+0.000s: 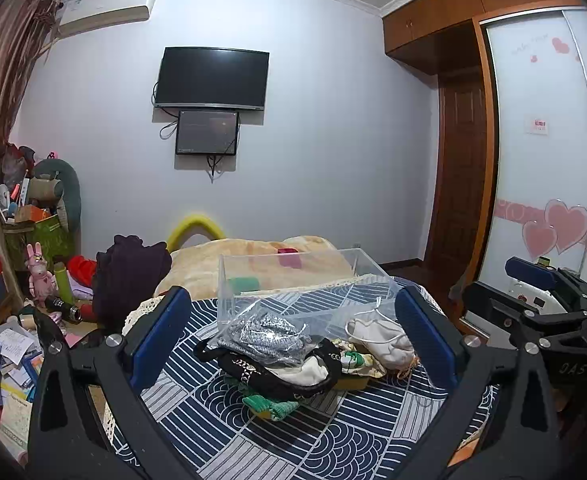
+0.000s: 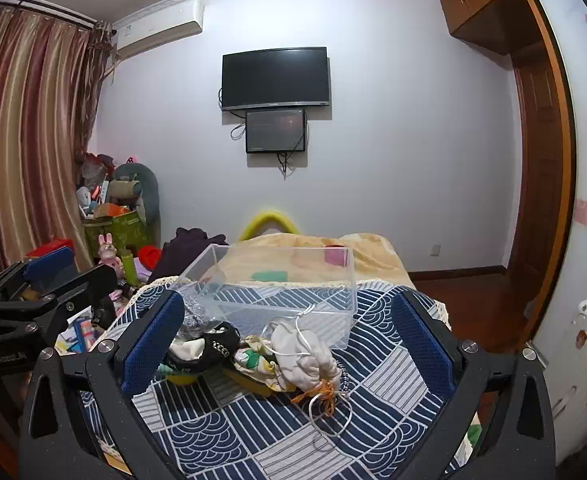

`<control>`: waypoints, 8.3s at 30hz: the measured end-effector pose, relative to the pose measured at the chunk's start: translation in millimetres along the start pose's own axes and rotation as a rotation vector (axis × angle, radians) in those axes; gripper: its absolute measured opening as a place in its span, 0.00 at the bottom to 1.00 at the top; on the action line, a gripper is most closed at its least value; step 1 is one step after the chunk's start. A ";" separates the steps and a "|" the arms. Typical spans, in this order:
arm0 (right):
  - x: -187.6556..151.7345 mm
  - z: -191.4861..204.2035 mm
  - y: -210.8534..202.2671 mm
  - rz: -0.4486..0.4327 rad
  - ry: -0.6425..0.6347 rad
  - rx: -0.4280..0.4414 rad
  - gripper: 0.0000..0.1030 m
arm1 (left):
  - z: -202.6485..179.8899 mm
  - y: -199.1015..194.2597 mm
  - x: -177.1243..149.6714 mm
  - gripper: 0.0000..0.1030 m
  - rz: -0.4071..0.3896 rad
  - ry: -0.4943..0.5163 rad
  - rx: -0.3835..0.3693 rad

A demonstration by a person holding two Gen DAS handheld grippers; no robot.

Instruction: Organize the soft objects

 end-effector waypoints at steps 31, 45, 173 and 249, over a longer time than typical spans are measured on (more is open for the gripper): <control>-69.3 -34.4 82.4 0.263 0.068 0.072 0.75 | 11.8 106.7 -56.0 0.92 0.261 -0.035 -0.055; -100.8 -38.7 104.3 0.381 0.115 0.105 0.32 | 6.1 133.1 -81.8 0.72 0.288 0.024 -0.005; -95.3 -0.6 110.7 0.384 0.049 0.172 0.12 | 16.0 108.5 -95.8 0.53 0.366 0.001 -0.067; -22.1 -29.9 111.4 0.238 0.043 0.102 0.58 | -6.8 164.6 -22.9 0.87 0.340 -0.025 -0.092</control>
Point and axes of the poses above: each gripper's, at about its wrist camera, not at the fingertips, and y roughly the way its jaws point, z to its left, x to its top, the point moved 10 cm from there along y, roughly the way its jaws point, and after that the axes turned 5 degrees about x, right-handed, at the moved point
